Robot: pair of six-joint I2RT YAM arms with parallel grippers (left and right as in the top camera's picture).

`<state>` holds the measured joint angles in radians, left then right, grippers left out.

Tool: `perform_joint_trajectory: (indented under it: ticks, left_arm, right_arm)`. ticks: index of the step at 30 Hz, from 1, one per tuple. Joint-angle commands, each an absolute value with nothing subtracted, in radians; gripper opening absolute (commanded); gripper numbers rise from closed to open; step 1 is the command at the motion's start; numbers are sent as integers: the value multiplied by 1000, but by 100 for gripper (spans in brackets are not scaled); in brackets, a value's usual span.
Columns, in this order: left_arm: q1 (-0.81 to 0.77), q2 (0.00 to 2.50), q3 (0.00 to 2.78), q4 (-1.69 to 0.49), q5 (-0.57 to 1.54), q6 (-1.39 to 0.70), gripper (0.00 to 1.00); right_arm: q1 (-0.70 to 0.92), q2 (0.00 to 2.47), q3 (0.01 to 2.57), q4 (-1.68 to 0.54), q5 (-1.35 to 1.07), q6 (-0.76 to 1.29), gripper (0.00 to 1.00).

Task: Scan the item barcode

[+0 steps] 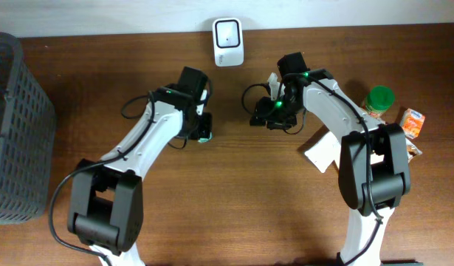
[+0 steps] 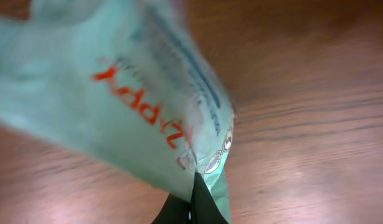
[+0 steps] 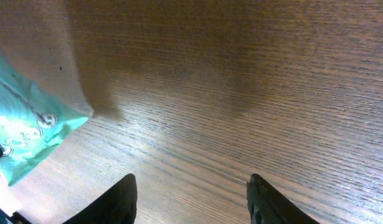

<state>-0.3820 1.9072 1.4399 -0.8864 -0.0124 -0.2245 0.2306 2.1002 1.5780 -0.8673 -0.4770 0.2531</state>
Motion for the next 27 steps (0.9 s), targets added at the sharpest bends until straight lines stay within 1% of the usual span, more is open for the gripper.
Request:
perform_joint_trajectory:
  ticks: [1, 7, 11, 13, 15, 18, 21, 25, 27]
  left_arm:
    - [-411, 1879, 1452, -939, -233, -223, 0]
    - [-491, 1879, 1452, -989, -448, -239, 0]
    - [-591, 1879, 1452, -975, -475, -263, 0]
    - [-645, 1885, 1452, -941, -426, -286, 0]
    - [-677, 1895, 1452, -906, -347, -307, 0]
    - [-694, 1925, 1452, -864, -226, -307, 0]
    - [-696, 1966, 1452, -833, -105, -306, 0]
    - [-698, 1985, 1452, -813, -72, -306, 0]
    - [-698, 1985, 1452, -803, -118, -305, 0]
  right_arm:
    - [235, 2101, 1569, -867, -487, 239, 51]
    - [235, 2101, 1569, -864, -486, 239, 51]
    - [221, 2101, 1569, -860, -487, 235, 51]
    - [193, 2101, 1571, -860, -491, 235, 51]
    - [147, 2094, 1579, -872, -531, 234, 54]
    - [39, 2071, 1612, -915, -606, 204, 58]
    - [-58, 2049, 1654, -956, -664, 186, 59]
    - [-127, 2037, 1679, -1015, -733, 137, 60]
    - [-124, 2037, 1676, -1042, -723, 88, 61]
